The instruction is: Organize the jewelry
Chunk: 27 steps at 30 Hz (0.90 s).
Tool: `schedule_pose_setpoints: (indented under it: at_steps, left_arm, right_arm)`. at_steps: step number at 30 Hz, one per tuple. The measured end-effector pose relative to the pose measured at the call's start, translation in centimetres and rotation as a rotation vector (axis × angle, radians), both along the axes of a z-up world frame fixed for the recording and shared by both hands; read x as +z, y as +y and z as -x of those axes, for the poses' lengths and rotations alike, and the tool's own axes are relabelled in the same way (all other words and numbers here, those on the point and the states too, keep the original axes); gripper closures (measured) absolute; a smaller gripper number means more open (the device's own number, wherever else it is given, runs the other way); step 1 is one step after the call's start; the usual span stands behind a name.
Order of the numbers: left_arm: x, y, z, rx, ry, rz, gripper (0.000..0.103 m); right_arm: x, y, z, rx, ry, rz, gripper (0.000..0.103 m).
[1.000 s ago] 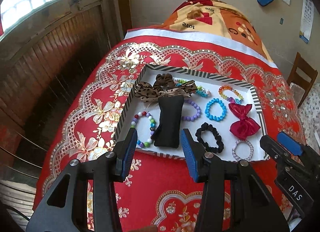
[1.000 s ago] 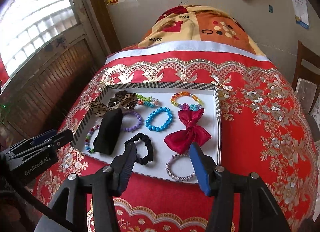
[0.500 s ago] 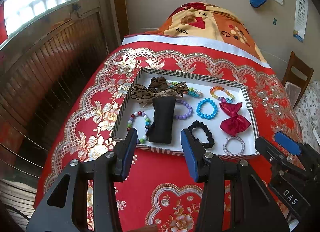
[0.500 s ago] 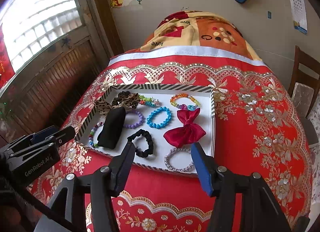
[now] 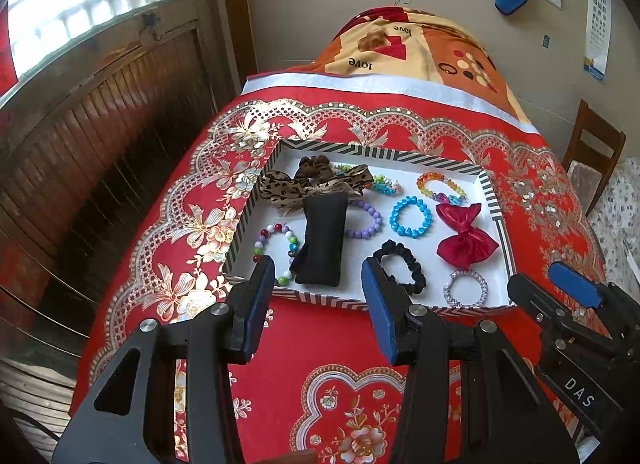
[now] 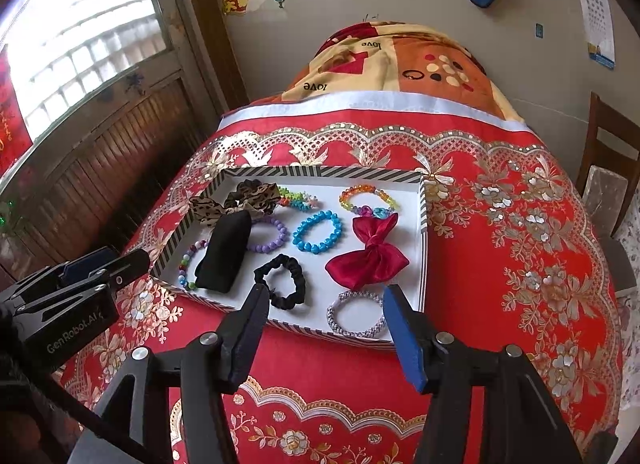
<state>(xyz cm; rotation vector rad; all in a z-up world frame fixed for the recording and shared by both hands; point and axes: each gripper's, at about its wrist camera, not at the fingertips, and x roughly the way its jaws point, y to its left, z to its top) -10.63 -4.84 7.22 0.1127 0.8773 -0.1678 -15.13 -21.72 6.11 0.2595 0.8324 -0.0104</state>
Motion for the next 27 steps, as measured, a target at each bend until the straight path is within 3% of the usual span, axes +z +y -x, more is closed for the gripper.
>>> schedule_pose_setpoints:
  at_steps: [27]
  left_arm:
    - [0.06, -0.4, -0.18, 0.0, 0.002, 0.0, 0.058]
  right_arm:
    - [-0.24, 0.12, -0.94, 0.022, 0.01, 0.002, 0.045]
